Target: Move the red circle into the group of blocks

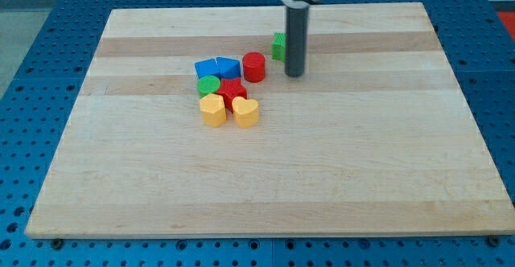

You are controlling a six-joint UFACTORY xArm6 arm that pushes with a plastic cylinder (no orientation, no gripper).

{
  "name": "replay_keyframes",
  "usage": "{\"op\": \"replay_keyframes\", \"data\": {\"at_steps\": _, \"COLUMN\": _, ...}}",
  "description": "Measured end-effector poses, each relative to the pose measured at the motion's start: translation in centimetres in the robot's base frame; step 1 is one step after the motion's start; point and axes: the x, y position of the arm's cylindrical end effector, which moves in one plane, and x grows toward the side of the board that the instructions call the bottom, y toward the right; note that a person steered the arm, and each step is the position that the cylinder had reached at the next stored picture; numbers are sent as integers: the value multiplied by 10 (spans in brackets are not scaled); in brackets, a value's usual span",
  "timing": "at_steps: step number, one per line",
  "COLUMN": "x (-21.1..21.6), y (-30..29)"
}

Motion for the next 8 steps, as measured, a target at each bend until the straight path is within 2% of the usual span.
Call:
{"op": "replay_keyframes", "data": {"at_steps": 1, "x": 5, "y": 4}}
{"op": "replay_keyframes", "data": {"at_steps": 3, "x": -27, "y": 15}}
{"op": "replay_keyframes", "data": {"at_steps": 4, "x": -27, "y": -5}}
{"op": "replay_keyframes", "data": {"at_steps": 6, "x": -60, "y": -27}}
{"op": "replay_keyframes", "data": {"at_steps": 7, "x": -61, "y": -52}}
{"op": "replay_keyframes", "data": {"at_steps": 8, "x": -45, "y": -62}}
